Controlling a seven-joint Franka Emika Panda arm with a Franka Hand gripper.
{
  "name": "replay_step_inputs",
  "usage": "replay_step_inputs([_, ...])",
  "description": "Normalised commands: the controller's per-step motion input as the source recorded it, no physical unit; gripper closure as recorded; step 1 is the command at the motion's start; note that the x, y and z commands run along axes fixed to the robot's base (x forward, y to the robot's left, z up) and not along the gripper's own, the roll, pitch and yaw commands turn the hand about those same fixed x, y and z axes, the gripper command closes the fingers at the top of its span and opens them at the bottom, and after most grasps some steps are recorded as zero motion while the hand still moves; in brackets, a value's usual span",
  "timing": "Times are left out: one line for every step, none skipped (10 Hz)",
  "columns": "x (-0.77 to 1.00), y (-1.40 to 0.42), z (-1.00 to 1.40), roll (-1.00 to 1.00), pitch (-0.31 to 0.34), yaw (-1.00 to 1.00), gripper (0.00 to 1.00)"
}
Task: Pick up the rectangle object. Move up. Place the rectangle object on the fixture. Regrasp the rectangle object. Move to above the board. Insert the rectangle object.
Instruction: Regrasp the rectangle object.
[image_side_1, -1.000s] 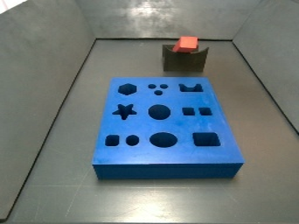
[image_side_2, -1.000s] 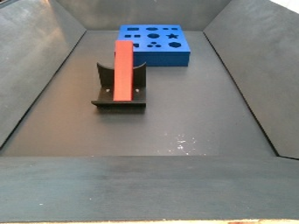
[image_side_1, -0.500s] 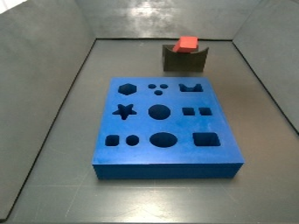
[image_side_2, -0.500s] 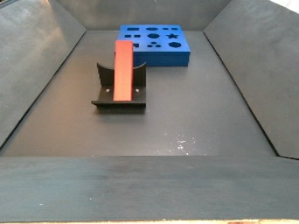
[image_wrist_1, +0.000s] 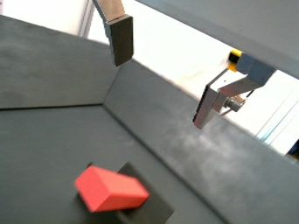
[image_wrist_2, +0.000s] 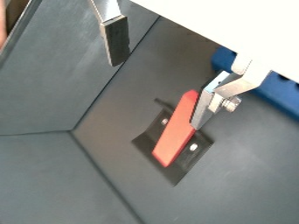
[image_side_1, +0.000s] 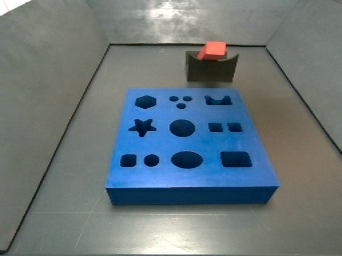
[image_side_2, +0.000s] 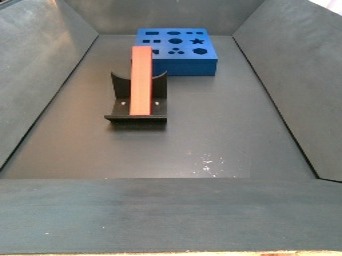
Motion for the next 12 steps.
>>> replay_step_inputs([0.09, -0.05, -0.01, 1.00, 0.135, 0.07, 0.00])
replay_step_inputs([0.10, -0.05, 0.00, 0.87, 0.169, 0.10, 0.00])
replay_step_inputs([0.10, -0.05, -0.01, 0.67, 0.169, 0.12, 0.00])
replay_step_inputs([0.10, -0.05, -0.01, 0.48, 0.158, 0.15, 0.00])
replay_step_inputs([0.09, -0.04, 0.00, 0.28, 0.131, 0.17, 0.00])
replay_step_inputs([0.03, 0.04, -1.00, 0.20, 0.119, 0.29, 0.00])
replay_step_inputs([0.03, 0.04, -1.00, 0.17, 0.086, 0.30, 0.00])
replay_step_inputs([0.04, 0.04, -1.00, 0.14, 0.019, 0.27, 0.00])
replay_step_inputs([0.06, 0.03, -1.00, 0.12, -0.033, 0.24, 0.00])
replay_step_inputs([0.06, 0.03, -1.00, 0.10, -0.065, 0.22, 0.00])
replay_step_inputs([0.08, 0.03, -1.00, 0.08, -0.128, 0.16, 0.00])
replay_step_inputs([0.08, 0.03, -1.00, 0.07, -0.146, 0.13, 0.00])
